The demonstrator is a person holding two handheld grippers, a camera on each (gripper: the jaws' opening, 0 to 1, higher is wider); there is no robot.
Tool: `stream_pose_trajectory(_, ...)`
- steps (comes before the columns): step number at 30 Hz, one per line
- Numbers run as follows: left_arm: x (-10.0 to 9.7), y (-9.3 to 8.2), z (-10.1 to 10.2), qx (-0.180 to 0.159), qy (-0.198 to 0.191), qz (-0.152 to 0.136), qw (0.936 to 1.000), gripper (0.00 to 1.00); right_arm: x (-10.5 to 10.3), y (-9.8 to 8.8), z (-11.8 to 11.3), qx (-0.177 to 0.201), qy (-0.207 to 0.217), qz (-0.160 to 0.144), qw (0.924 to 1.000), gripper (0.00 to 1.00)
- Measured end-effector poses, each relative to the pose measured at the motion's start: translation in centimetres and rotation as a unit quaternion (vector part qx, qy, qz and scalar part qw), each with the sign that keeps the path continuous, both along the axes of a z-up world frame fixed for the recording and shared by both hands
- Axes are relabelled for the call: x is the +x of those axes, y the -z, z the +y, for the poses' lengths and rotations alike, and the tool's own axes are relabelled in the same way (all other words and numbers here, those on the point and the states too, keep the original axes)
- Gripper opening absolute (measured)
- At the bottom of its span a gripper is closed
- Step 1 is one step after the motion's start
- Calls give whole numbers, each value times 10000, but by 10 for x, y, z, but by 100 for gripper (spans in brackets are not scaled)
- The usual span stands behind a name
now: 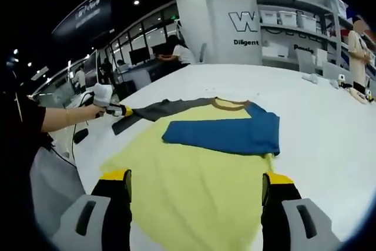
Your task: Fold the garment on the visible template until the final outline fits inside the template.
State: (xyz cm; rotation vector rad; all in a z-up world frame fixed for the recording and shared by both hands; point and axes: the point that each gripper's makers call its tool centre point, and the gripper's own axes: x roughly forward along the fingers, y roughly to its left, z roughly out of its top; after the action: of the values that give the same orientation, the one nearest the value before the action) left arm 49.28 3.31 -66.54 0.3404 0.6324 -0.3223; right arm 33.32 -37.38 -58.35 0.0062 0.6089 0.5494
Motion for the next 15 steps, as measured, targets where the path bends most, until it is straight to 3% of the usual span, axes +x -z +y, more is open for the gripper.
stream_pose_trajectory(2, 0, -2, 3, 47, -131, -10, 9999, 0, 0, 1, 3, -48, -26, -1, 10000, 90)
stream_pose_trajectory(5, -2, -13, 0, -140, -278, -94, 9995, 0, 0, 1, 7, -58, -56, 1, 10000, 89)
stream_pose_trajectory(10, -5, -32, -7, -134, -203, -324, 9992, 0, 1, 1, 12, -26, -80, -5, 10000, 89)
stream_pose_trajectory(15, -6, -55, -15, -449, -345, -567, 9968, 0, 1, -2, 14, -6, -108, -35, 9999, 89)
